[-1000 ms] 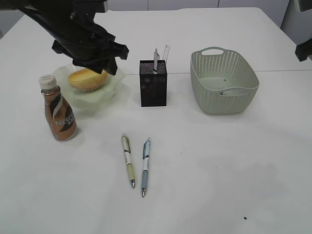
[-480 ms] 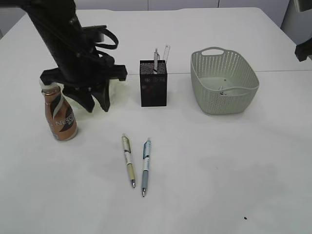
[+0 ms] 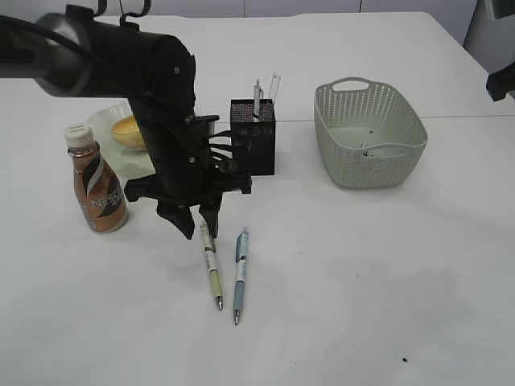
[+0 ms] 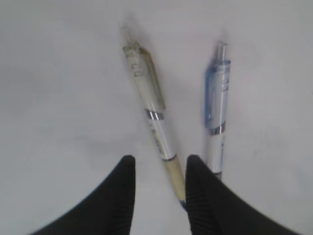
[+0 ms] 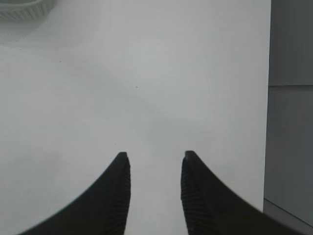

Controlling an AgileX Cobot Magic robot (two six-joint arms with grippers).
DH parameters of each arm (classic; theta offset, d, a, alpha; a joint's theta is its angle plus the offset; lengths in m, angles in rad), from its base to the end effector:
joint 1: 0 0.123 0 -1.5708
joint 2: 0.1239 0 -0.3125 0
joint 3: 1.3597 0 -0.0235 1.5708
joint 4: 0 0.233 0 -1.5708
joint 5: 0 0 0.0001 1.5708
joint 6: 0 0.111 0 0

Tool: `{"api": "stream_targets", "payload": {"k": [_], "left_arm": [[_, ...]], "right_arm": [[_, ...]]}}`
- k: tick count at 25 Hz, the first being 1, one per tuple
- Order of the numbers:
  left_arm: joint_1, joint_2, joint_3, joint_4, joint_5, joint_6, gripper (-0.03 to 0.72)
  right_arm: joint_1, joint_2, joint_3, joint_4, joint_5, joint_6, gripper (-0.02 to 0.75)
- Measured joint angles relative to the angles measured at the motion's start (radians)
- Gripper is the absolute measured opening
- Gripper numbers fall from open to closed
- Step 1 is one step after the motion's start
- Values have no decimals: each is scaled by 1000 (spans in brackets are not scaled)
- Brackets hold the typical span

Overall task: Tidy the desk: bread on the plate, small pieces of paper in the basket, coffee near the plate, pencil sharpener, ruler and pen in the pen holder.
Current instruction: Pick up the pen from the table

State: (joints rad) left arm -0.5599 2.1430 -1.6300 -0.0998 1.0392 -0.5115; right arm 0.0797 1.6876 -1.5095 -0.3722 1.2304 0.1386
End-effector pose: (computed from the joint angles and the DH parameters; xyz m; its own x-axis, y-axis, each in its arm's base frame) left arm 0.3628 -0.2386 0.1780 -0.9990 -0.0006 -0.0457 0.0053 0.9915 -0.1297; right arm 0.3386 -0.0111 0.3283 -0.9599 -0.0682 -0.2720 0.0258 0.9444 -0.3277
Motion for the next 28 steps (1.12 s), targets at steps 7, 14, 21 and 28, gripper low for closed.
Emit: {"api": "stream_targets", "payload": {"k": [7, 14, 21, 28], "left_arm": [[0, 53, -3, 2, -29, -11, 254], [0, 92, -5, 2, -48, -11, 254], [0, 102, -5, 2, -59, -11, 254], [0, 102, -5, 2, -75, -11, 254]], "right_arm": [[0, 0, 0, 2, 0, 0, 290], [0, 0, 0, 2, 0, 0, 290], [0, 0, 0, 2, 0, 0, 290], [0, 0, 0, 2, 0, 0, 290]]}}
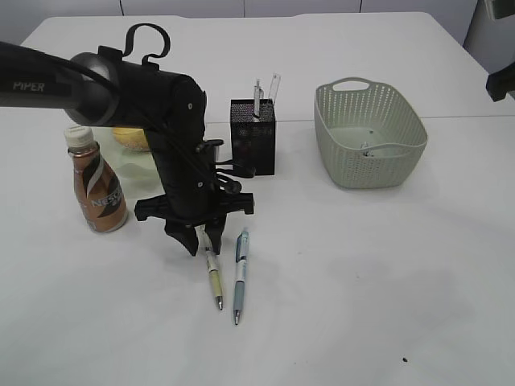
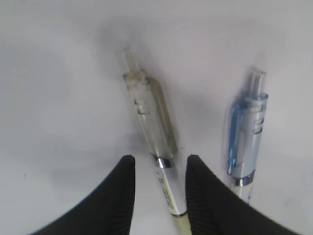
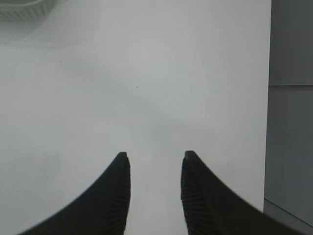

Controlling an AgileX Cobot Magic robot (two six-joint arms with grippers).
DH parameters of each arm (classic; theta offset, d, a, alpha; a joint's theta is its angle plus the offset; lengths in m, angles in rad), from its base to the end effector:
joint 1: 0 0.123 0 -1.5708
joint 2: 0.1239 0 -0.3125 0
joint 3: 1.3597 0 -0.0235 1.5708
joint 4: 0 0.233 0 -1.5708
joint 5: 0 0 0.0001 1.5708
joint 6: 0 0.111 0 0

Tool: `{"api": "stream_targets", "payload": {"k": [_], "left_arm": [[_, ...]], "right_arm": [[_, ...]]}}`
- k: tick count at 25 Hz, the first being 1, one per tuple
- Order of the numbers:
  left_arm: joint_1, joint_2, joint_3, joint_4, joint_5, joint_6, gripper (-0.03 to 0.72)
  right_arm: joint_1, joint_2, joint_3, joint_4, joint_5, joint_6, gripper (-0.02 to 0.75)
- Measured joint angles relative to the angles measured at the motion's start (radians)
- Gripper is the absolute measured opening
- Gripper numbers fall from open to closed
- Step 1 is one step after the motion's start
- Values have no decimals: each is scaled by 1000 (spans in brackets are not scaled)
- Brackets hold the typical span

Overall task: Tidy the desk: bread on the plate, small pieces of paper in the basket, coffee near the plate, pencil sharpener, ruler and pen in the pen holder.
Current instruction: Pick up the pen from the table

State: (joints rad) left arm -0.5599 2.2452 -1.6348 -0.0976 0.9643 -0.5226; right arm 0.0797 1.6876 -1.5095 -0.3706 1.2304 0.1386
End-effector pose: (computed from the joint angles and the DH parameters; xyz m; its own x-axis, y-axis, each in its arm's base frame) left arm 0.3738 -0.2448 0.1348 -0.9995 -0.0166 -0.0279 -0.0133 0.9934 -0.1135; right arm 0.3386 -0.0110 0.3282 -0.9599 -0.0676 -0.2720 0.0259 0.9449 -0.3262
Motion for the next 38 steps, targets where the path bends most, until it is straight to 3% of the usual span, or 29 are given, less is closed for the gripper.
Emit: {"api": "stream_targets", "payload": {"k": [33, 38], "left_arm": [[0, 31, -2, -2, -2, 44, 235], [0, 35, -5, -9, 17, 86, 133]], "right_arm": [[0, 0, 0, 0, 0, 0, 291], [0, 0, 0, 0, 0, 0, 291]]}}
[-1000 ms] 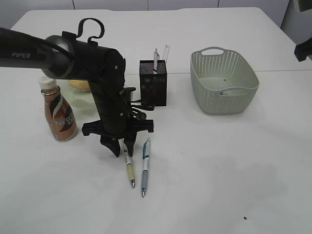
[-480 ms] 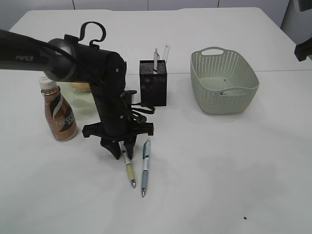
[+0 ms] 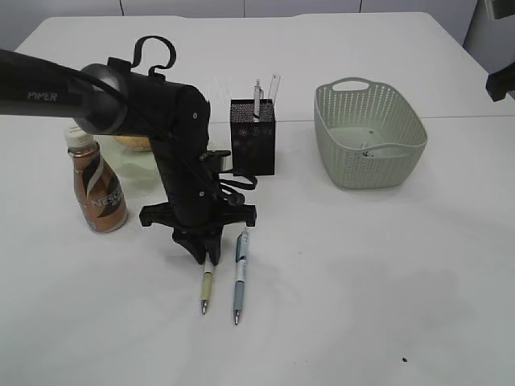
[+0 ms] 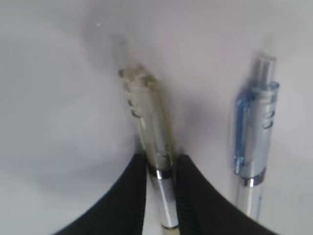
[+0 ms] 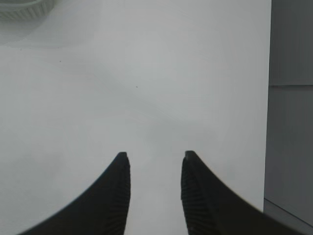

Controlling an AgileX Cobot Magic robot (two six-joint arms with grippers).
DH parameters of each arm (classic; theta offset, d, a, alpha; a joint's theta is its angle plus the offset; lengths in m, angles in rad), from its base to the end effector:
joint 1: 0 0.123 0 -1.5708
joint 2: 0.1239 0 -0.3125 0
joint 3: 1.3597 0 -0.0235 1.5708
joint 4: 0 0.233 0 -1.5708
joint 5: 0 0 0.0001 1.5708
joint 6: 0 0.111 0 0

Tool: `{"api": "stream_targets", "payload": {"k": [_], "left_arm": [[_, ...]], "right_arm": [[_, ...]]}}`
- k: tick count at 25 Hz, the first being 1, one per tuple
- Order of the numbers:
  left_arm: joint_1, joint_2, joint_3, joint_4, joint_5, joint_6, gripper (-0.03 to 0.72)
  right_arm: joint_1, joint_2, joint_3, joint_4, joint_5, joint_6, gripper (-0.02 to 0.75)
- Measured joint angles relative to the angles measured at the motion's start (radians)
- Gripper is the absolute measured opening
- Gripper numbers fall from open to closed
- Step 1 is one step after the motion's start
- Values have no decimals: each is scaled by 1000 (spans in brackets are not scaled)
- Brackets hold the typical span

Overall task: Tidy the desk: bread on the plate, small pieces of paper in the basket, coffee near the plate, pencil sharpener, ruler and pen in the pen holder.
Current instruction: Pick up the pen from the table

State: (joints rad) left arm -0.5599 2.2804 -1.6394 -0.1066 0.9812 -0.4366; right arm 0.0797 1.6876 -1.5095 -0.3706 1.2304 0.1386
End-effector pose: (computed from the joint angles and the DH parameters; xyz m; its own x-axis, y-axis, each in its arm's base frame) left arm 0.3727 -0.2452 0.1200 -0.9978 0.0659 0.0083 0.0648 0.9933 -0.0960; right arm 0.3386 -0.0110 0.3282 -0.9599 -0.0676 -0.2720 0.0259 0.9449 -0.3262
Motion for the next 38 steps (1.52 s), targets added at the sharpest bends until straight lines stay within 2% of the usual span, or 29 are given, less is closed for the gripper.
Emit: {"api": "stream_targets", "payload": {"k": [2, 4, 11, 16, 21, 25, 38], "left_arm": [[0, 1, -3, -2, 3, 32, 85], [-1, 1, -5, -2, 5, 50, 73], [-2, 2, -5, -4, 29, 98, 71], [-2, 7, -16, 3, 110, 109, 71], [-2, 21, -80, 11, 208, 151, 69], [-2, 21, -134, 11, 214, 166, 68], [-2, 21, -139, 24, 205, 172, 68]], "right_arm": [[0, 0, 0, 0, 0, 0, 291], [0, 0, 0, 0, 0, 0, 291], [0, 0, 0, 0, 0, 0, 290], [0, 0, 0, 0, 0, 0, 290], [0, 0, 0, 0, 0, 0, 291], [0, 0, 0, 0, 0, 0, 291], [0, 0, 0, 0, 0, 0, 291]]}}
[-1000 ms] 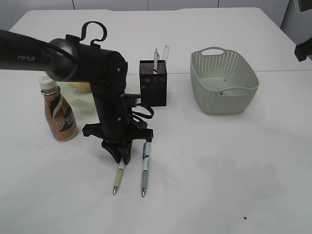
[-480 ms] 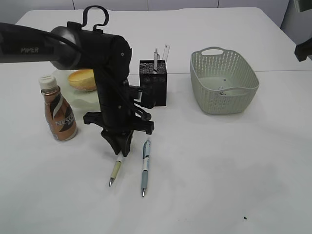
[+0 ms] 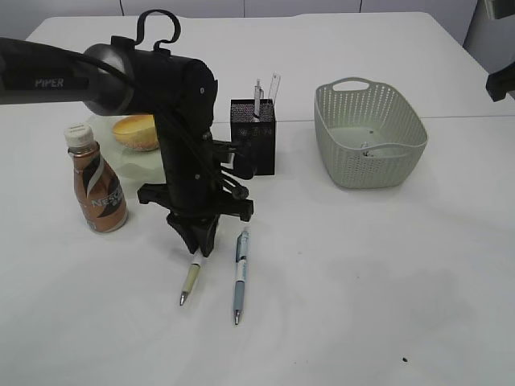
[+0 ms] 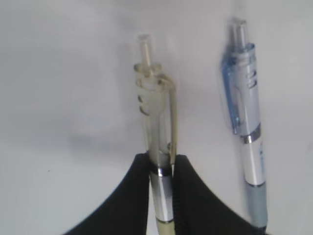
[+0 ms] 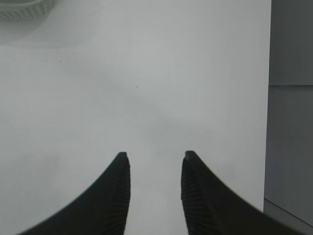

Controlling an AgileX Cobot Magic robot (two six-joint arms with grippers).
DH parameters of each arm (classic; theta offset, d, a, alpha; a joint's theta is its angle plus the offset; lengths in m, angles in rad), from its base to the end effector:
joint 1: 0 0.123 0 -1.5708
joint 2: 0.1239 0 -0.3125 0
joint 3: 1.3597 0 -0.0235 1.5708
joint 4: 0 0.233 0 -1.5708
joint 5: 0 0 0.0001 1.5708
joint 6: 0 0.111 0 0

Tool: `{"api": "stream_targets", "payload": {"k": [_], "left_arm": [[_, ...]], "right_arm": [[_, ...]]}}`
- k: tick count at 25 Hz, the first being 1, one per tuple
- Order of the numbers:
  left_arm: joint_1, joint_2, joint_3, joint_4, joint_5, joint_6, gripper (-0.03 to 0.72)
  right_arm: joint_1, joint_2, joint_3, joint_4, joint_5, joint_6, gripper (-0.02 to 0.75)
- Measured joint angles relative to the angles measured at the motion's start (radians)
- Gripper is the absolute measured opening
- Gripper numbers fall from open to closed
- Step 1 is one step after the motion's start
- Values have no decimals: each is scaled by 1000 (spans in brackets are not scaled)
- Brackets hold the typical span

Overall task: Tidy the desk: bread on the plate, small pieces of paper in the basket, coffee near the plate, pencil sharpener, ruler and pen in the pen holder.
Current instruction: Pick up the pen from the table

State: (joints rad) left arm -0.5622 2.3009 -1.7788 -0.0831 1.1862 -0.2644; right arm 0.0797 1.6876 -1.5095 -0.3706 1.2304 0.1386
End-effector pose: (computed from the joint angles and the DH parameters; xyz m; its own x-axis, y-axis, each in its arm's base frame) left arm 0.3773 -0.2478 0.1409 -0.9623 0.2629 0.0693 0.2591 0.9640 -0.0592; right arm 0.3386 -0.0110 0.3282 -0.9599 -0.0676 -0.2720 0.0259 0.9449 -0.3262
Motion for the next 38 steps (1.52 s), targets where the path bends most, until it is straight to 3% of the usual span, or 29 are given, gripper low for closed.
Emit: {"api": "stream_targets", "payload": {"k": [10, 30, 38], "left_arm": [[0, 0, 0, 0, -79, -57, 67], [0, 37, 0, 0, -83, -61, 69], [0, 37, 0, -30, -91, -68, 137]], "right_arm": [[0, 0, 0, 0, 0, 0, 291], [0, 0, 0, 0, 0, 0, 291], [0, 0, 0, 0, 0, 0, 291]]}}
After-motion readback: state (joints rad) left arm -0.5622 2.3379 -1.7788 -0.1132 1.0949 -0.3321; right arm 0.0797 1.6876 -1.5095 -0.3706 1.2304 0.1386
